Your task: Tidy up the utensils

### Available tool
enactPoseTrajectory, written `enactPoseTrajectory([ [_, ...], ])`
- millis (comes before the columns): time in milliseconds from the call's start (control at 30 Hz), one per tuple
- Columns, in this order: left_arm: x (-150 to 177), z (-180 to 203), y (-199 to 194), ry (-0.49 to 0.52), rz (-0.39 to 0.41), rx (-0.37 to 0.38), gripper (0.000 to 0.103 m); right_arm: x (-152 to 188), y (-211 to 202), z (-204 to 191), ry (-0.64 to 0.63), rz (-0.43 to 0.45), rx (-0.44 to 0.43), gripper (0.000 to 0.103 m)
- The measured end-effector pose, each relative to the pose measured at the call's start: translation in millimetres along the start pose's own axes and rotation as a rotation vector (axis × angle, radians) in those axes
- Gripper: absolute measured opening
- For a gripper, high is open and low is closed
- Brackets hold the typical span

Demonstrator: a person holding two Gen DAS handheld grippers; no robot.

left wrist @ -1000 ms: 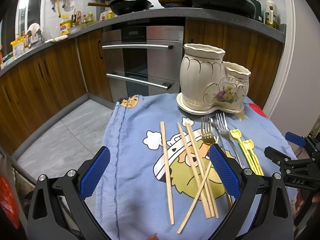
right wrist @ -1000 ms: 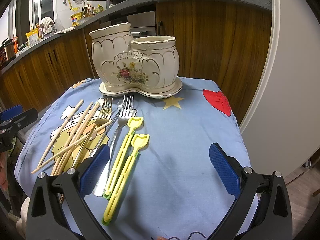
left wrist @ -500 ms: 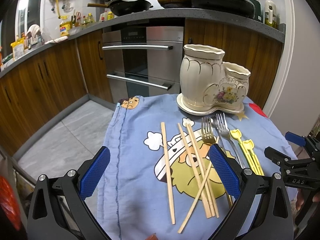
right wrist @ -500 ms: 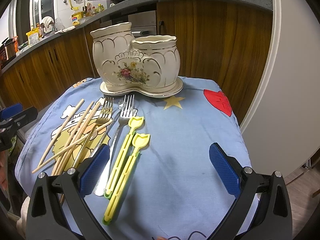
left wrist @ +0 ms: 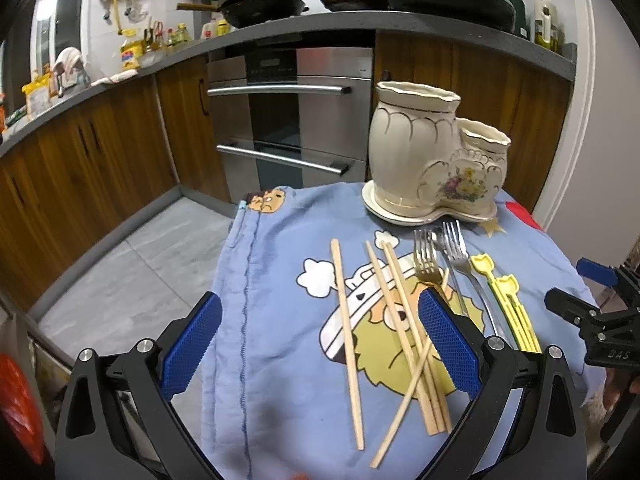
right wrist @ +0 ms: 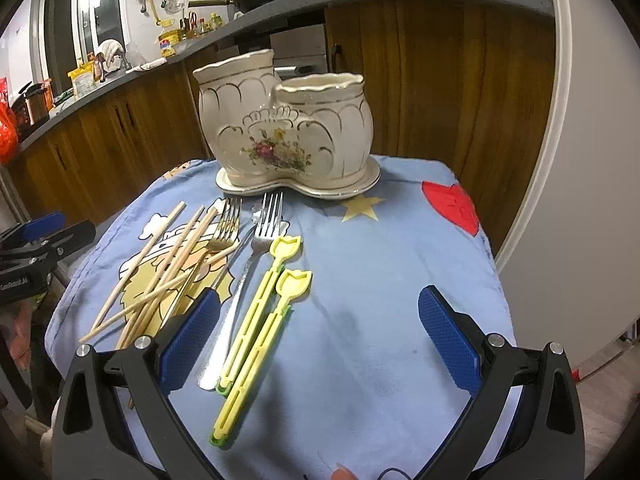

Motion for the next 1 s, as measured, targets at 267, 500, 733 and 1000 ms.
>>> enactPoseTrajectory([
  [267, 3, 8, 14, 0.038, -0.039, 0.018, 0.083, 2, 10, 2, -0.002, -0.063, -0.021, 0.065],
  [500, 5, 14, 29, 0.057, -0.098, 0.040, 0.048, 4, 21, -7, 0.020, -0.168, -0.095, 0.025],
  [733, 8, 20, 41, 0.078, -0.143, 0.057, 0.034, 7, 31, -13, 0.022, -0.240, -0.113, 0.018],
  [1000, 11, 19, 63, 0.060, -0.210, 0.058, 0.029, 4, 43, -18, 0.003, -0.260, -0.110, 0.018],
])
Point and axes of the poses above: each gripper's, at about its wrist camera, not at the fingertips, and y roughly the way its jaws point, z to its right, x to its underside, the point moved 3 cm from there along y, roughly the way its jaws point, and after that the axes turned 5 degrees about -x, right-handed, at the moved point
